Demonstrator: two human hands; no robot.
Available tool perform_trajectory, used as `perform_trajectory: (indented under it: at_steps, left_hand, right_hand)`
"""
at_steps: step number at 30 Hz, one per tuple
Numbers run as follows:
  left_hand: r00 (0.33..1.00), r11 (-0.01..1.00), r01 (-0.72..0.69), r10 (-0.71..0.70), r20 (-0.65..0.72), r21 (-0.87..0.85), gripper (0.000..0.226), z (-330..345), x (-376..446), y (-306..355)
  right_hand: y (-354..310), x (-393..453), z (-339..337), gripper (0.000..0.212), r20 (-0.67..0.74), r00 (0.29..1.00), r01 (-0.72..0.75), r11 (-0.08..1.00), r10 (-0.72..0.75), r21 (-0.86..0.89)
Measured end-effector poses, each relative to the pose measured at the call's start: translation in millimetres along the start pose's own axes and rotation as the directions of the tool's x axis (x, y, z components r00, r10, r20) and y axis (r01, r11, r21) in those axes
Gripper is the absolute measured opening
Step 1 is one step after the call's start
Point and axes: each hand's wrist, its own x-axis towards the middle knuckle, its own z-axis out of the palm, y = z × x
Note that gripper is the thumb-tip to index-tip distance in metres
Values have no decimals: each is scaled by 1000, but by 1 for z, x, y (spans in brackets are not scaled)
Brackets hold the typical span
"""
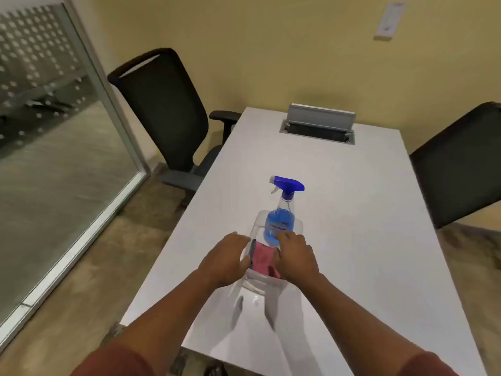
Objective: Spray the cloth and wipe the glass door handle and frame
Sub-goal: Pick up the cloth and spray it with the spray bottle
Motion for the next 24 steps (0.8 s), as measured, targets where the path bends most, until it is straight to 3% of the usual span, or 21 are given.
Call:
perform_trajectory:
  at_steps: [4, 9, 18, 24]
  left_hand:
    - [997, 999, 47, -48, 61, 22, 57, 3, 17, -18]
    - [997, 1000, -23, 22, 72, 13, 47, 13, 27, -24]
    - [998, 999, -26, 28, 58, -33, 41, 29, 29, -17]
    - [1000, 1000, 9, -9, 26, -12, 44, 37, 36, -18]
  right_hand:
    - [-5, 14, 12, 42, 70, 994, -87, 996, 85, 16]
    - [-4, 34, 30, 36, 176, 975, -144, 989, 137, 25]
    - [9, 68, 57, 28, 354, 935, -25, 1000, 18, 15]
    - [19, 66, 72, 32, 367, 928, -16, 993, 58, -117]
